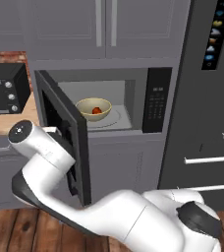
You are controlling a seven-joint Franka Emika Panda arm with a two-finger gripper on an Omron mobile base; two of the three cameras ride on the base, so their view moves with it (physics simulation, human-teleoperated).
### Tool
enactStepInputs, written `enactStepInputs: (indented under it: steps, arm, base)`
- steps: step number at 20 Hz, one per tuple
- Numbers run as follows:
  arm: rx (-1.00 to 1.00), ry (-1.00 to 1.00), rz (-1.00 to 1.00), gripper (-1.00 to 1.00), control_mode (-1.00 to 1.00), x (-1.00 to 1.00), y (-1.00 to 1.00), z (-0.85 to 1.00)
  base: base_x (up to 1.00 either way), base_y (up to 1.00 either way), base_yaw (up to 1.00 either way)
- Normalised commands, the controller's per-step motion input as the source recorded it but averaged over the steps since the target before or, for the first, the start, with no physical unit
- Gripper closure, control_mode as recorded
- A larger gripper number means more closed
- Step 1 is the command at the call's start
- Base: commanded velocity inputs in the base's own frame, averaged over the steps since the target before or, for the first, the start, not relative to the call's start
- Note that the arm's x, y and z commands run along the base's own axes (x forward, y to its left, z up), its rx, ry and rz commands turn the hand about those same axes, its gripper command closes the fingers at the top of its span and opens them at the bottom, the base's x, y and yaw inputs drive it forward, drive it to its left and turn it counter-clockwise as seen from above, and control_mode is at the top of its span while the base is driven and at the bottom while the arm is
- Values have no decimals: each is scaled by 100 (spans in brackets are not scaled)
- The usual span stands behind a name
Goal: Pick the tomato from the sink and place it in the bowl. Then pick the bowl and place it in the microwave. Then close the microwave door and press the start button.
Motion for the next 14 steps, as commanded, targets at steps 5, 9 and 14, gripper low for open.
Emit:
enactStepInputs:
  steps: [5, 9, 14]
  arm:
    - [11, 0, 0, -100, -100, 38, -100, 0]
    - [3, 0, 1, -100, -100, 58, -87, 0]
    - [0, 0, 0, -100, -100, 80, -60, 0]
  base:
    - [0, 0, 0]
    - [0, 0, 0]
    - [0, 0, 0]
